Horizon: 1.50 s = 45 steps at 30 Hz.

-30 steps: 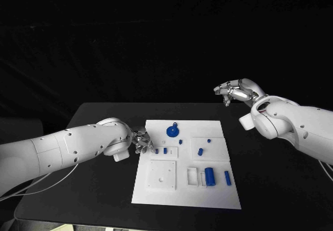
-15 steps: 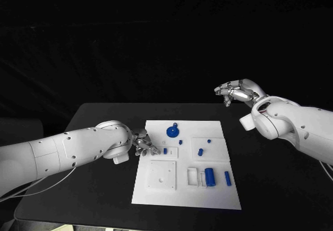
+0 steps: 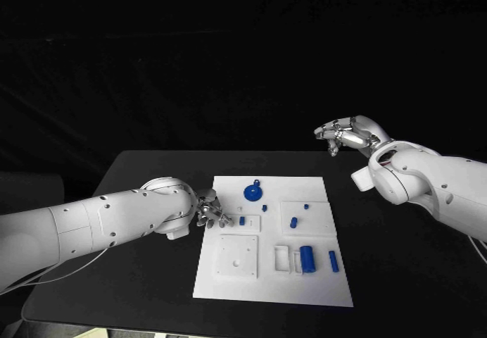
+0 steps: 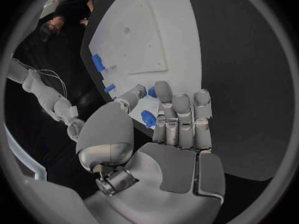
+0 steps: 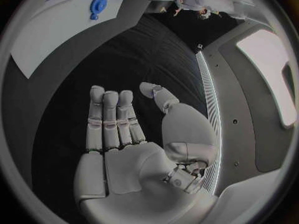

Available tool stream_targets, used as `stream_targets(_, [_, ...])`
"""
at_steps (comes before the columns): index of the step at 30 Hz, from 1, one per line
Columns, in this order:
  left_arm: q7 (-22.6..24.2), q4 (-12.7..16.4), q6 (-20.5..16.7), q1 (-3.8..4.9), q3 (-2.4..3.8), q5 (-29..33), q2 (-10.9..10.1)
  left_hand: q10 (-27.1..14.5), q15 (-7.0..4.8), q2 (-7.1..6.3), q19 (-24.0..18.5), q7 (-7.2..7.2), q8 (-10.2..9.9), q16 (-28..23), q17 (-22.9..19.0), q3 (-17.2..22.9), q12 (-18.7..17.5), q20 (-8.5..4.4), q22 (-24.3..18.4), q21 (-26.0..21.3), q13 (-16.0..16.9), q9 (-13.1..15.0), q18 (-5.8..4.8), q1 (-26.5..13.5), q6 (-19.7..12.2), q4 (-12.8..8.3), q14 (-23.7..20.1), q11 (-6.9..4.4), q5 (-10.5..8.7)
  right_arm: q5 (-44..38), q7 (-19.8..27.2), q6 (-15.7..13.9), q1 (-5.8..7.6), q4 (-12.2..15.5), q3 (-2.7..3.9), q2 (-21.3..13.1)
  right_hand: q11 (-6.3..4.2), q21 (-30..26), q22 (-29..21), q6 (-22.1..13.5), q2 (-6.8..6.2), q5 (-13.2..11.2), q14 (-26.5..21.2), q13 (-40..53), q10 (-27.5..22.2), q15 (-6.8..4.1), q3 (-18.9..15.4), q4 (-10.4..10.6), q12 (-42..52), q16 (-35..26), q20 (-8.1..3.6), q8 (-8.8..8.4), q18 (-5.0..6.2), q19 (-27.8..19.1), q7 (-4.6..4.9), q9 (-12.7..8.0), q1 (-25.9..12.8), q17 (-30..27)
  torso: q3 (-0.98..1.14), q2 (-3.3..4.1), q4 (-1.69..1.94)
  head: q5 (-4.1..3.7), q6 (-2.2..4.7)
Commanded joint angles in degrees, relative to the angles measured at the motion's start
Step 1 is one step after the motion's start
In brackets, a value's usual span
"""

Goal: Assemble the parts on the task board

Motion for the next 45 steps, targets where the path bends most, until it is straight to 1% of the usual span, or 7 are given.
stream_targets(1, [-0.5, -0.3, -0.7, -0.02, -0.02, -1.6, 0.5, 0.3, -0.42, 0.75, 0.3, -0.08, 0.2, 0.4, 0.1, -0.5, 0.4, -7.48, 0.8, 0.1, 0.0, 0.1, 0.98, -0.1, 0.5, 0.2, 0.0, 0.04, 0.20, -0.3, 0.4, 0.7, -0.02, 0.1, 0.03, 0.0, -0.12, -0.2, 0.1, -0.1, 0.13, 0.1, -0.5, -0.1, -0.5, -0.03, 0.3, -0.1, 0.3, 0.2, 0.47, 0.36, 0.68, 0.1, 0.36, -0.1, 0.6, -0.1, -0.01, 0.01, 0.01, 0.03, 0.00])
stream_targets(13, [-0.3, -0.9, 0.2, -0.43, -0.07, -0.5, 1.4, 0.4, -0.63, 2.12, 0.2, -0.38, 0.9, 0.5, 0.1, -1.5, 0.5, -7.56, 0.9, 0.1, 0.1, 0.4, 1.03, -0.1, 1.4, 0.5, 0.1, -0.24, 0.21, -0.3, 0.4, 0.7, -0.02, 0.1, 0.03, 0.0, -0.12, -0.2, 0.1, -0.1, 0.17, 0.2, -0.5, -0.1, -0.5, -0.04, 0.4, -0.2, 0.3, 0.3, 0.46, 0.37, 0.68, 0.1, 0.35, -0.1, 0.7, -0.1, -0.04, 0.03, -0.03, -0.10, -0.07])
stream_targets(22, [-0.4, -1.3, 0.0, -0.50, -0.07, -0.3, 1.9, 0.5, -0.75, 2.48, 0.2, -0.51, 1.1, 0.5, 0.1, -1.9, 0.5, -7.62, 0.9, 0.2, 0.1, 0.5, 1.06, 0.2, 1.6, 0.3, 0.2, -0.36, 0.22, -0.3, 0.4, 0.7, -0.02, 0.1, 0.03, 0.1, -0.13, -0.3, 0.1, 0.0, 0.18, 0.2, -0.5, -0.1, -0.5, -0.04, 0.4, -0.2, 0.3, 0.3, 0.45, 0.38, 0.68, 0.1, 0.35, -0.1, 0.7, -0.2, -0.05, 0.00, 0.02, -0.12, -0.10])
stream_targets(25, [-0.5, -1.7, -0.2, -0.58, -0.08, -0.4, 2.2, 0.5, -0.79, 2.86, 0.2, -0.52, 1.1, 0.5, 0.1, -2.0, 0.5, -7.64, 0.9, 0.2, 0.1, 0.5, 1.07, 0.4, 1.6, 0.2, 0.2, -0.38, 0.22, -0.3, 0.4, 0.8, -0.02, 0.1, 0.03, 0.1, -0.13, -0.3, 0.1, 0.0, 0.18, 0.2, -0.5, -0.1, -0.5, -0.04, 0.4, -0.2, 0.3, 0.3, 0.45, 0.38, 0.68, 0.1, 0.35, -0.1, 0.8, -0.2, -0.06, 0.00, 0.00, 0.22, 0.03])
stream_targets(33, [-0.4, -2.3, 0.1, -1.06, -0.11, -0.4, 3.0, 0.4, -0.81, 4.95, 0.2, -0.52, 1.2, 0.5, 0.1, -2.6, 0.5, -7.70, 0.9, 0.2, 0.1, 0.5, 1.05, 1.5, 1.4, -0.8, 0.1, -0.38, 0.22, -0.3, 0.4, 0.8, -0.02, 0.1, 0.03, 0.1, -0.13, -0.3, 0.1, 0.0, 0.20, 0.2, -0.5, -0.1, -0.4, -0.04, 0.5, -0.2, 0.3, 0.3, 0.45, 0.39, 0.68, 0.1, 0.34, 0.0, 0.8, -0.2, -0.06, 0.02, -0.01, 0.08, -0.14])
stream_targets(40, [-0.6, -2.6, 0.6, -1.26, -0.13, -0.4, 3.2, 0.4, -0.79, 6.98, 0.1, -0.50, 1.3, 0.6, 0.1, -3.2, 0.6, -7.69, 0.9, 0.3, 0.1, 0.6, 0.96, 3.2, 1.4, -3.1, 0.1, -0.36, 0.24, -0.3, 0.4, 0.8, -0.02, 0.1, 0.03, 0.0, -0.14, -0.3, 0.1, 0.0, 0.21, 0.2, -0.6, -0.2, -0.4, -0.04, 0.5, -0.2, 0.3, 0.3, 0.45, 0.40, 0.68, 0.2, 0.34, 0.0, 0.8, -0.2, -0.04, 0.01, -0.02, -0.04, -0.22])
stream_targets(45, [-0.8, -2.8, 0.7, -1.26, -0.16, -0.4, 3.2, 0.4, -0.78, 7.73, 0.1, -0.49, 1.3, 0.6, 0.1, -3.6, 0.6, -7.67, 0.9, 0.3, 0.1, 0.6, 0.88, 3.7, 1.4, -4.2, 0.1, -0.35, 0.23, -0.3, 0.3, 0.8, -0.02, 0.1, 0.03, 0.0, -0.14, -0.3, 0.2, 0.0, 0.20, 0.2, -0.6, -0.2, -0.4, -0.05, 0.5, -0.2, 0.4, 0.3, 0.45, 0.40, 0.68, 0.2, 0.34, 0.0, 0.8, -0.2, -0.03, 0.01, 0.01, -0.06, -0.27])
